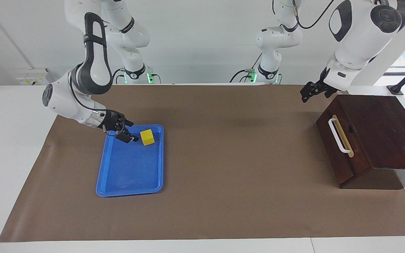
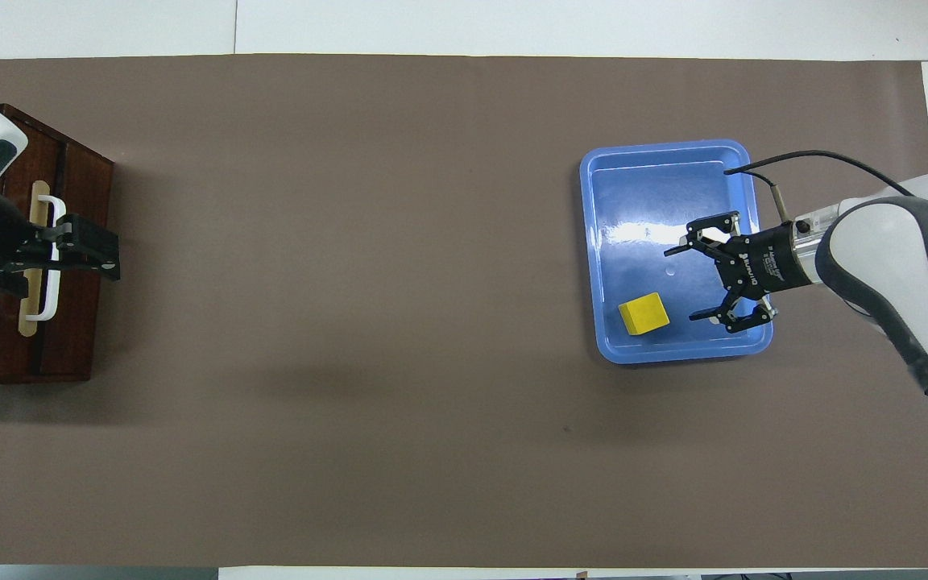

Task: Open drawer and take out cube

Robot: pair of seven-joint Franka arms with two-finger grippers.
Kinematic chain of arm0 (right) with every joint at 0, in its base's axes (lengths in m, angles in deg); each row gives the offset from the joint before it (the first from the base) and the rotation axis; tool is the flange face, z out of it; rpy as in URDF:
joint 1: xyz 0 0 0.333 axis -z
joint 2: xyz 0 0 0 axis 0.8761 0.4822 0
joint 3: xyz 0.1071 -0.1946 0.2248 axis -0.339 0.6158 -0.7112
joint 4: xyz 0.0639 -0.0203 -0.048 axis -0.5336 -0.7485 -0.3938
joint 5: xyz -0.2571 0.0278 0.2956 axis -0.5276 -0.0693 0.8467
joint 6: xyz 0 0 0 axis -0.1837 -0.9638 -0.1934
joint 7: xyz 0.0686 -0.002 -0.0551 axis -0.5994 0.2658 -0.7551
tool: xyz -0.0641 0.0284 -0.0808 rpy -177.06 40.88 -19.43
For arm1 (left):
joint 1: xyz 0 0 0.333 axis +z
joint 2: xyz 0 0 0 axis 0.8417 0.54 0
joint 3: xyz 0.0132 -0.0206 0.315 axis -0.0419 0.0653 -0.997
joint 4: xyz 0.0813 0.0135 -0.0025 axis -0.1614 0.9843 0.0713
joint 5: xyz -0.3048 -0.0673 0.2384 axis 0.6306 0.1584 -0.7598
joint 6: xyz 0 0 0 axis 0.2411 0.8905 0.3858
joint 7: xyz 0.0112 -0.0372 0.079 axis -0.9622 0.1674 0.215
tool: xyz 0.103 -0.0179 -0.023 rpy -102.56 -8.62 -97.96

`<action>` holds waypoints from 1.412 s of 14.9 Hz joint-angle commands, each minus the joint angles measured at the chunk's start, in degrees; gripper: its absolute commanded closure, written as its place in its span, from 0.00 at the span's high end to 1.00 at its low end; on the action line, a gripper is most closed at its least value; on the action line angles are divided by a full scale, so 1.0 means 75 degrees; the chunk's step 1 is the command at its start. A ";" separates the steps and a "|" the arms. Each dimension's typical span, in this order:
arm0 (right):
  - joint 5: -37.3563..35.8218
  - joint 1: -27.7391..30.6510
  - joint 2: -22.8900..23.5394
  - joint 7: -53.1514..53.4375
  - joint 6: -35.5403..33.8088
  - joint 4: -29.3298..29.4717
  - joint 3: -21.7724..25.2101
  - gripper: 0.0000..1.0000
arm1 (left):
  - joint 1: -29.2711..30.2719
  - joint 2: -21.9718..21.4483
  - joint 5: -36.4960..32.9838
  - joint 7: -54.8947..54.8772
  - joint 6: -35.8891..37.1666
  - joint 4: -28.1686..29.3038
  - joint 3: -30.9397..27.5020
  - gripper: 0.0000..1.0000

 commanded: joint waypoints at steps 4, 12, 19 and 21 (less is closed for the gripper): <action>-0.2200 0.0030 -0.0722 -0.3657 -0.0475 0.0782 -0.0017 1.00 | -0.0087 -0.0251 0.0036 -0.0847 0.0219 -0.0077 -0.0181 1.00; -0.3923 0.0042 -0.0981 -0.6149 -0.2462 0.2490 -0.0052 1.00 | 0.0205 -0.0415 0.0012 -0.0894 0.0207 0.0029 -0.0181 1.00; -0.4417 0.0007 -0.0969 -0.6210 -0.3779 0.3115 -0.0063 1.00 | 0.0171 -0.0415 0.0071 -0.0882 -0.0062 0.0005 -0.0170 1.00; -0.4417 -0.0016 -0.1144 -0.6012 -0.3615 0.2718 -0.0052 1.00 | 0.0147 -0.0415 0.0071 -0.0882 -0.0121 0.0017 -0.0170 1.00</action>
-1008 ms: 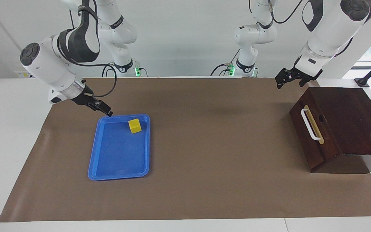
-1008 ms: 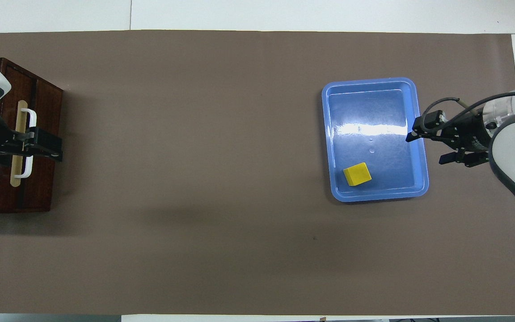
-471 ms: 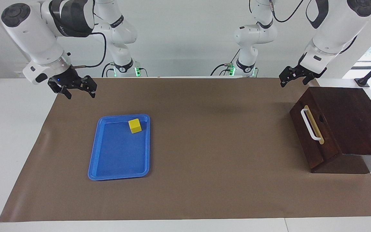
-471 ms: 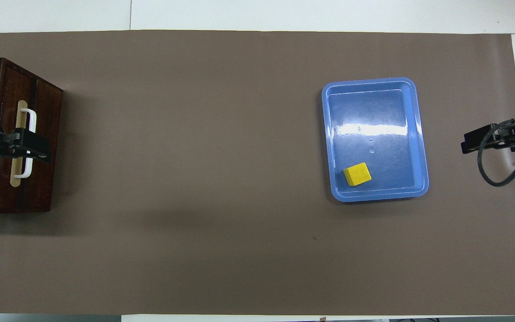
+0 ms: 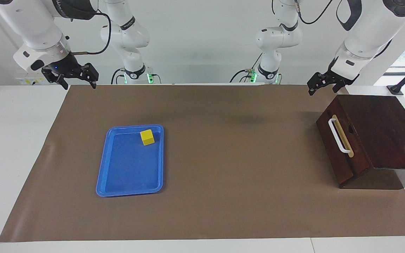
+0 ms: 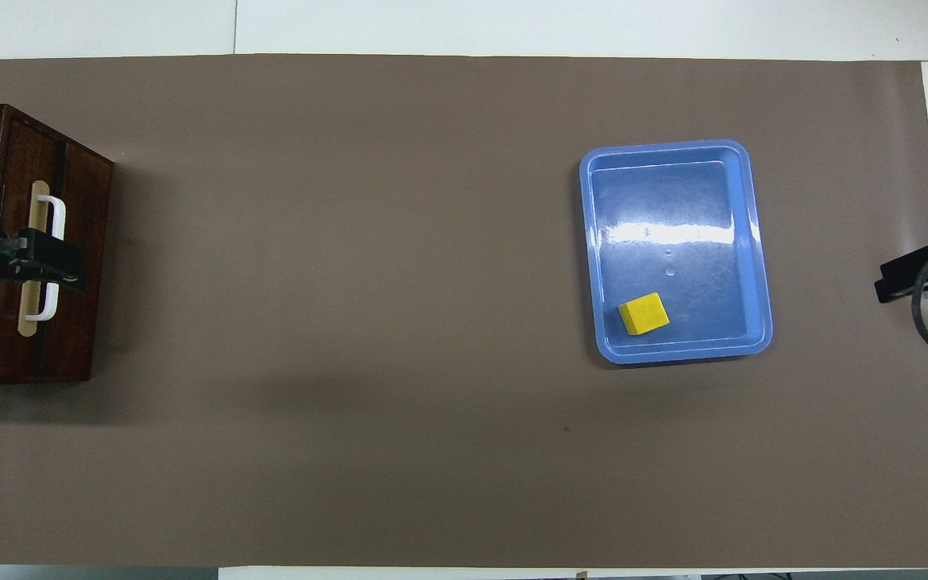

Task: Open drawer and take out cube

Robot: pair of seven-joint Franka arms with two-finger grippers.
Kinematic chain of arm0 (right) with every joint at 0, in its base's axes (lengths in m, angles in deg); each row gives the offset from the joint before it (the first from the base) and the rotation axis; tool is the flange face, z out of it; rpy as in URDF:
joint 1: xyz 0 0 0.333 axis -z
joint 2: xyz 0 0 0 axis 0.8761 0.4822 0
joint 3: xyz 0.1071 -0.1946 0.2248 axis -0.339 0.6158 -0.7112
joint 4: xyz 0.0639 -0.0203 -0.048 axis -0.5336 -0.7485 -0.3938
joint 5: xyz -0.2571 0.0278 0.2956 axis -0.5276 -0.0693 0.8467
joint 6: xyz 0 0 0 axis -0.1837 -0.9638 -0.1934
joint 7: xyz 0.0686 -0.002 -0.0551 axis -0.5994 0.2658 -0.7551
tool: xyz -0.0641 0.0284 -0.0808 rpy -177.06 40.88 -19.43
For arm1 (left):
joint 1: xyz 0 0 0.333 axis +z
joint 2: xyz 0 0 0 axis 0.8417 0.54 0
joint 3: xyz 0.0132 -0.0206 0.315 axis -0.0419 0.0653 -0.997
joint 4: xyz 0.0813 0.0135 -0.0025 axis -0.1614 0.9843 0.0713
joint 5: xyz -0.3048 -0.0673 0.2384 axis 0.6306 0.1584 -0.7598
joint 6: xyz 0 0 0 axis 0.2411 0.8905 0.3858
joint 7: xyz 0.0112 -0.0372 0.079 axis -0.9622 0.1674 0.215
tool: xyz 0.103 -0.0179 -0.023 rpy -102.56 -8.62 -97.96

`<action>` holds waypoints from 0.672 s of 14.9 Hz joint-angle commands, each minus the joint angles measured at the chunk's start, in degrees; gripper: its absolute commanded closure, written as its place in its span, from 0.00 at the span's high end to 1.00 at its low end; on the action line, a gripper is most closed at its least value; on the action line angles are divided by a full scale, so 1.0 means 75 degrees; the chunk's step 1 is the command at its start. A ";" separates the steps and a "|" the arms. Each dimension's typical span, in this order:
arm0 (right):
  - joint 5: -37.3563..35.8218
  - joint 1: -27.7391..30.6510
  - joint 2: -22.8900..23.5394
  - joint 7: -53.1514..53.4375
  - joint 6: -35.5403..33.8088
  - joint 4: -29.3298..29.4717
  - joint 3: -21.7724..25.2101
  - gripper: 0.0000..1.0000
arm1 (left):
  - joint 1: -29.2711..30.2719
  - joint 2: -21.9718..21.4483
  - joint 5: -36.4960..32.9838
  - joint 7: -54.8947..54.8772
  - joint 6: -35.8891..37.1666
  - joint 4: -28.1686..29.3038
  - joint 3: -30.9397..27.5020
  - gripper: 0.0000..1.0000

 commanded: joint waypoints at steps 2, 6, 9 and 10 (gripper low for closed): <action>-0.0180 -0.0331 -0.0159 0.0577 0.0138 -0.0459 0.0096 1.00 | -0.0019 -0.0125 0.0072 -0.0069 -0.0094 0.0063 -0.0016 1.00; -0.0296 -0.0380 -0.0101 0.0568 0.0208 -0.0343 0.0167 1.00 | -0.0043 -0.0137 0.0072 -0.0057 -0.0093 0.0086 0.0019 1.00; -0.0356 -0.0357 -0.0018 0.0533 0.0232 -0.0038 0.0155 1.00 | -0.0019 -0.0160 0.0083 -0.0045 -0.0117 0.0121 0.0031 1.00; -0.0368 -0.0333 -0.0030 0.0509 0.0255 -0.0003 0.0143 1.00 | -0.0031 -0.0161 0.0095 -0.0045 -0.0163 0.0122 0.0031 1.00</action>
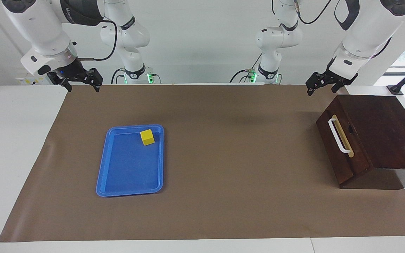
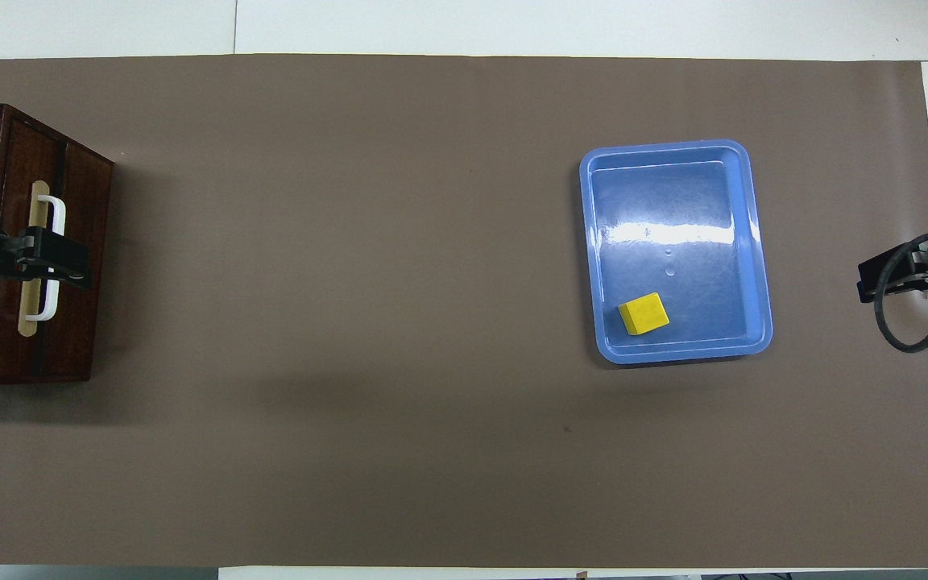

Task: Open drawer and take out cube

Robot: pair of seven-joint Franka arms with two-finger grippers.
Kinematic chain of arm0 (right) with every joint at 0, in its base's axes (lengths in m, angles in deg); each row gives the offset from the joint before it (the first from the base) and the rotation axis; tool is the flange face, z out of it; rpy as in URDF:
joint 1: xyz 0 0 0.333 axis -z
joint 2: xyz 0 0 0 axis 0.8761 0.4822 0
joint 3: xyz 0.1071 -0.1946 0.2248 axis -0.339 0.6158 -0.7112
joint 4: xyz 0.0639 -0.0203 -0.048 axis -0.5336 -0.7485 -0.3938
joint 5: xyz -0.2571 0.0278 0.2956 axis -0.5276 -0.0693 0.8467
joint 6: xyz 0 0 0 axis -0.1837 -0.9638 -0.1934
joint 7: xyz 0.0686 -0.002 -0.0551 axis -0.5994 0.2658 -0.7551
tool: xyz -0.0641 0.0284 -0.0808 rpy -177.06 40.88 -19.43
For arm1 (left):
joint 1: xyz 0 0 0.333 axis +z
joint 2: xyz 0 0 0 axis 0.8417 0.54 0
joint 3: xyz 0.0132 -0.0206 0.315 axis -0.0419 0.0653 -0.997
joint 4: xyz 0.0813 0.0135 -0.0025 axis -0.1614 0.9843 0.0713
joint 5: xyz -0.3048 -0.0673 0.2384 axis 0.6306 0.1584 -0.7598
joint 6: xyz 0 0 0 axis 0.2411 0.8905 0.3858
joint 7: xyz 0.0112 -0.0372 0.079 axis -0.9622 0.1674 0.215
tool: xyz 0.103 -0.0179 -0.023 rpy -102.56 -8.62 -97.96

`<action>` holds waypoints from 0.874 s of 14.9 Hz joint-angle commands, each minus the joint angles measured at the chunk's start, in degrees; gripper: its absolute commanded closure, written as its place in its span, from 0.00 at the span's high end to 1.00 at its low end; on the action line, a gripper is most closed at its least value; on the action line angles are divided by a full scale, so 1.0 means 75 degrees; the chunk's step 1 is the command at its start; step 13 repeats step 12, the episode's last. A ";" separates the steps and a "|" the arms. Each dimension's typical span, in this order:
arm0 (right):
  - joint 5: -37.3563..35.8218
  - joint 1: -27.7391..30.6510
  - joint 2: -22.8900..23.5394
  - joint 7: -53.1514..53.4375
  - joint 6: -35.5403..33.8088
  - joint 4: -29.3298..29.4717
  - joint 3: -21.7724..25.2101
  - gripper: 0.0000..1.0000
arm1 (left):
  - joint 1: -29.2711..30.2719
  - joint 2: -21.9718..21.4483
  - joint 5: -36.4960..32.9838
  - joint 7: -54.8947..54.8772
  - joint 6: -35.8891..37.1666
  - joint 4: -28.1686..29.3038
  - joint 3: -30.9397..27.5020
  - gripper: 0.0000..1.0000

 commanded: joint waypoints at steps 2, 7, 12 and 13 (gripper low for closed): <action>-0.0078 0.0013 -0.0023 -0.0354 0.0208 0.0125 -0.0011 1.00 | -0.0026 -0.0156 0.0141 -0.0045 -0.0230 0.0121 -0.0014 1.00; 0.0273 0.0013 -0.0011 -0.0544 0.0244 0.0125 -0.0011 1.00 | -0.0026 -0.0144 0.0364 -0.0057 -0.0418 0.0121 -0.0014 1.00; 0.0391 0.0013 -0.0023 -0.0603 0.0385 0.0125 -0.0011 1.00 | -0.0026 -0.0144 0.0364 -0.0057 -0.0418 0.0121 -0.0026 1.00; 0.0391 0.0013 -0.0023 -0.0603 0.0385 0.0125 -0.0011 1.00 | -0.0026 -0.0144 0.0364 -0.0057 -0.0418 0.0121 -0.0026 1.00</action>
